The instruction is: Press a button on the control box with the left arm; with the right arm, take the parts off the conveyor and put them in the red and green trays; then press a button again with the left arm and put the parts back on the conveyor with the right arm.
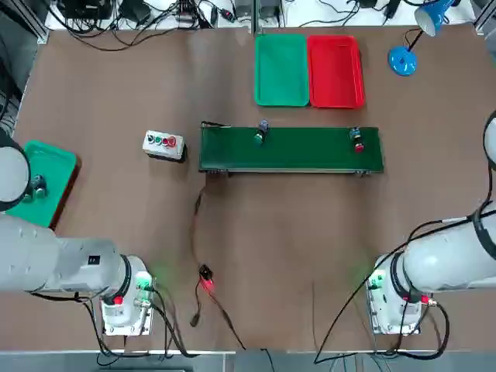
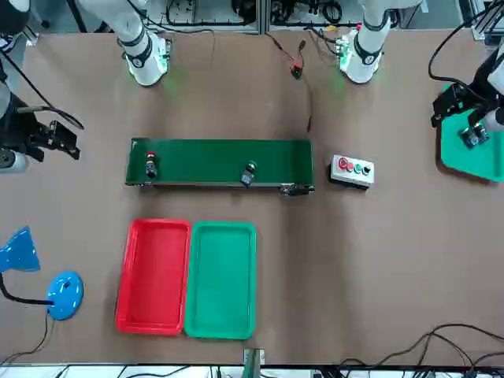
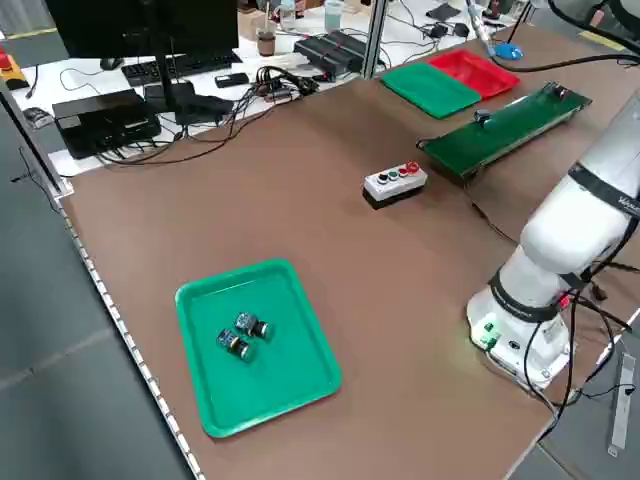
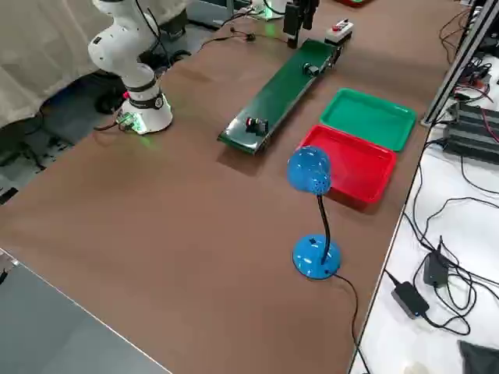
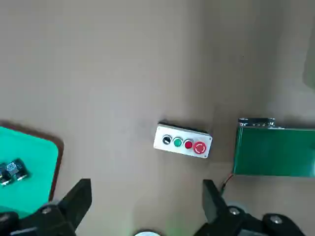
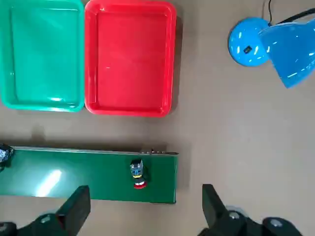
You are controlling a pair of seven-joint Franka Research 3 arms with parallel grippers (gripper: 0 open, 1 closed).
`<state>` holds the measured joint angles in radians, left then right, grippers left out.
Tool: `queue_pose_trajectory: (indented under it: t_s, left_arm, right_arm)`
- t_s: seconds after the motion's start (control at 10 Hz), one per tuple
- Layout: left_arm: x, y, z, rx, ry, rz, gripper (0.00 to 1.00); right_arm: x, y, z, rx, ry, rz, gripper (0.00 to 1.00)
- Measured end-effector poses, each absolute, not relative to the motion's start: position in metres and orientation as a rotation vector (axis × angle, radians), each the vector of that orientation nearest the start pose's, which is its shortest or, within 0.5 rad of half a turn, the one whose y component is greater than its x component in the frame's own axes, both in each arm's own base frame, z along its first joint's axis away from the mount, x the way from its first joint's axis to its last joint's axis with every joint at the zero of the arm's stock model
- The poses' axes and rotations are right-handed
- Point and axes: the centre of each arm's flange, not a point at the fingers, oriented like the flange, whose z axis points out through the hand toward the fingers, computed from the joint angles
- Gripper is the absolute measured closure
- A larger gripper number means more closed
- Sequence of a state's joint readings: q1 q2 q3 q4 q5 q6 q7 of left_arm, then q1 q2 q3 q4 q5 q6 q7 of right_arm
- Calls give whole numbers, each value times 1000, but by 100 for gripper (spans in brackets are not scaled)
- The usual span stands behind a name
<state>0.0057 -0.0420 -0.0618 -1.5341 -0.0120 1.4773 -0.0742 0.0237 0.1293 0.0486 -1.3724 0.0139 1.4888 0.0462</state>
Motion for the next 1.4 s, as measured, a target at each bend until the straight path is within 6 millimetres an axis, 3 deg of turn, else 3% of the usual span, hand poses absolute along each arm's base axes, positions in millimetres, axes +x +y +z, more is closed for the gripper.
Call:
queue_pose_trajectory:
  t_s: [0.7, 0.9, 1.2, 1.3, 1.4]
  left_arm:
    - [531, -30, 655, -3149, -51, 31, 3]
    - [530, -32, 643, -3146, -52, 76, 37]
    - [525, -35, 608, -3146, -62, 127, 82]
    - [517, -37, 593, -3154, -61, 115, 96]
    - [506, -41, 575, -3158, -52, 96, 99]
  right_arm:
    - [583, 41, 635, -3124, -41, 56, 0]
    - [582, 41, 634, -3124, -41, 64, 0]
    - [582, 41, 634, -3124, -41, 66, 0]
    - [582, 41, 634, -3124, -40, 66, 0]
    - [582, 40, 634, -3124, -39, 66, 0]
